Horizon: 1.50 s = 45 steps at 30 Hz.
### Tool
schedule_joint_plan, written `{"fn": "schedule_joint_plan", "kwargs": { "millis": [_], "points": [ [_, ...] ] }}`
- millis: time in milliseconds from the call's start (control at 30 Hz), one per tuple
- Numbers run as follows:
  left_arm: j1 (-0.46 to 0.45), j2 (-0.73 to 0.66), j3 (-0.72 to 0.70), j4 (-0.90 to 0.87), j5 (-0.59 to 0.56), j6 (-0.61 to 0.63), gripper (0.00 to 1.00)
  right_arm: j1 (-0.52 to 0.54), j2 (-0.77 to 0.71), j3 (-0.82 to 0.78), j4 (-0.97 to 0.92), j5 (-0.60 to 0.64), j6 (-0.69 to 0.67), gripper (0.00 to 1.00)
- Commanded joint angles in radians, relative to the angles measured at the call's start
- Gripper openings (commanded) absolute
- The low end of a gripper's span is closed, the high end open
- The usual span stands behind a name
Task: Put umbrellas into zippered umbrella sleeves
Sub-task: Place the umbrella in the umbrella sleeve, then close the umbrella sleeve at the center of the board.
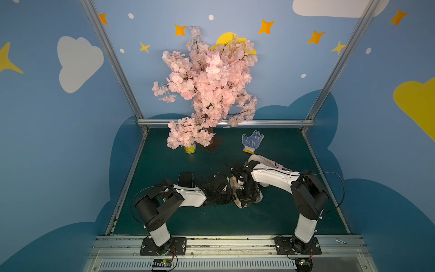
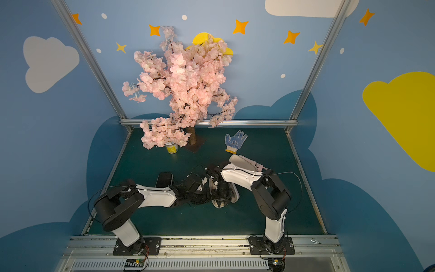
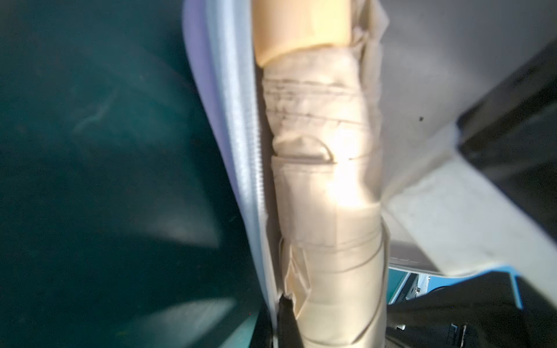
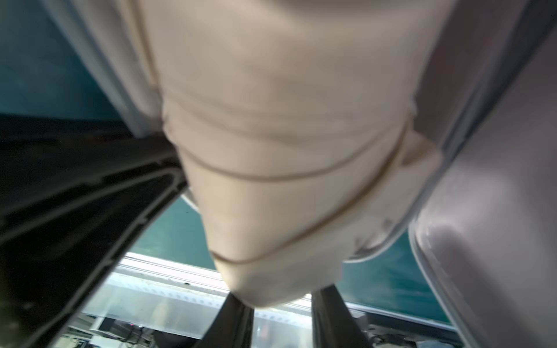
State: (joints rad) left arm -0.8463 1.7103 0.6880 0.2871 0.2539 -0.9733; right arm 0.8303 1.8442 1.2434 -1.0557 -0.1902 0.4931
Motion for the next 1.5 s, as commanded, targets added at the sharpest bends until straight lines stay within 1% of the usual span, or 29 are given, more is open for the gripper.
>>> {"fn": "schedule_joint_plan", "kwargs": {
  "millis": [0,67,133,167,233,300,367,400,467,567,600,667,767,867,900,967,1033,1067,1100,1133,1233,1400,1467],
  "points": [
    [-0.007,0.005,0.019,-0.014,0.061,0.024,0.03,-0.011,0.033,0.027,-0.007,0.095,-0.043,0.33],
    [-0.007,-0.005,0.019,-0.022,0.059,0.025,0.03,-0.006,-0.007,0.046,-0.032,0.07,-0.056,0.38],
    [-0.007,-0.022,0.021,-0.037,0.055,0.026,0.03,-0.013,-0.085,0.063,-0.057,0.025,-0.069,0.47],
    [-0.007,-0.029,0.022,-0.045,0.054,0.026,0.04,-0.023,-0.134,0.075,-0.067,-0.003,-0.083,0.52],
    [-0.004,-0.038,0.027,-0.059,0.061,0.03,0.09,-0.057,-0.209,0.099,-0.108,-0.028,-0.101,0.59],
    [0.001,-0.045,0.031,-0.069,0.079,0.027,0.16,-0.118,-0.26,0.115,-0.15,-0.035,-0.121,0.62],
    [0.011,-0.067,0.024,-0.073,0.096,0.025,0.22,-0.203,-0.301,0.103,-0.157,-0.047,-0.136,0.62],
    [0.016,-0.081,0.019,-0.077,0.096,0.022,0.23,-0.246,-0.311,0.089,-0.15,-0.053,-0.143,0.63],
    [0.034,-0.115,0.003,-0.084,0.097,0.018,0.26,-0.329,-0.316,0.059,-0.124,-0.083,-0.157,0.62],
    [0.066,-0.144,-0.014,-0.088,0.118,0.03,0.27,-0.417,-0.307,0.015,-0.052,-0.15,-0.159,0.59],
    [0.08,-0.146,-0.021,-0.079,0.128,0.031,0.28,-0.439,-0.305,0.003,-0.023,-0.177,-0.156,0.57],
    [0.109,-0.139,-0.038,-0.042,0.156,0.015,0.28,-0.485,-0.295,-0.029,0.039,-0.235,-0.134,0.51],
    [0.132,-0.113,-0.048,0.016,0.172,-0.006,0.27,-0.522,-0.275,-0.095,0.121,-0.305,-0.106,0.44],
    [0.131,-0.068,-0.039,0.022,0.167,-0.003,0.25,-0.539,-0.27,-0.155,0.169,-0.324,-0.085,0.43],
    [0.131,-0.053,-0.041,0.041,0.168,-0.01,0.25,-0.543,-0.277,-0.178,0.196,-0.35,-0.072,0.43],
    [0.129,-0.019,-0.041,0.079,0.179,-0.03,0.26,-0.543,-0.292,-0.226,0.284,-0.458,-0.035,0.45],
    [0.124,0.008,-0.033,0.094,0.181,-0.037,0.26,-0.52,-0.308,-0.257,0.384,-0.574,0.012,0.5],
    [0.12,0.021,-0.03,0.103,0.182,-0.038,0.25,-0.503,-0.309,-0.264,0.435,-0.619,0.03,0.51],
    [0.115,0.032,-0.029,0.112,0.184,-0.039,0.24,-0.484,-0.303,-0.262,0.457,-0.638,0.048,0.51],
    [0.114,0.046,-0.025,0.12,0.187,-0.041,0.23,-0.462,-0.29,-0.257,0.468,-0.643,0.062,0.51],
    [0.11,0.075,-0.024,0.152,0.197,-0.053,0.17,-0.402,-0.241,-0.258,0.501,-0.601,0.088,0.5],
    [0.111,0.078,-0.041,0.165,0.189,-0.053,0.14,-0.322,-0.118,-0.258,0.577,-0.569,0.139,0.45],
    [0.115,0.075,-0.052,0.166,0.188,-0.053,0.13,-0.293,-0.092,-0.244,0.565,-0.536,0.141,0.44]
  ]
}}
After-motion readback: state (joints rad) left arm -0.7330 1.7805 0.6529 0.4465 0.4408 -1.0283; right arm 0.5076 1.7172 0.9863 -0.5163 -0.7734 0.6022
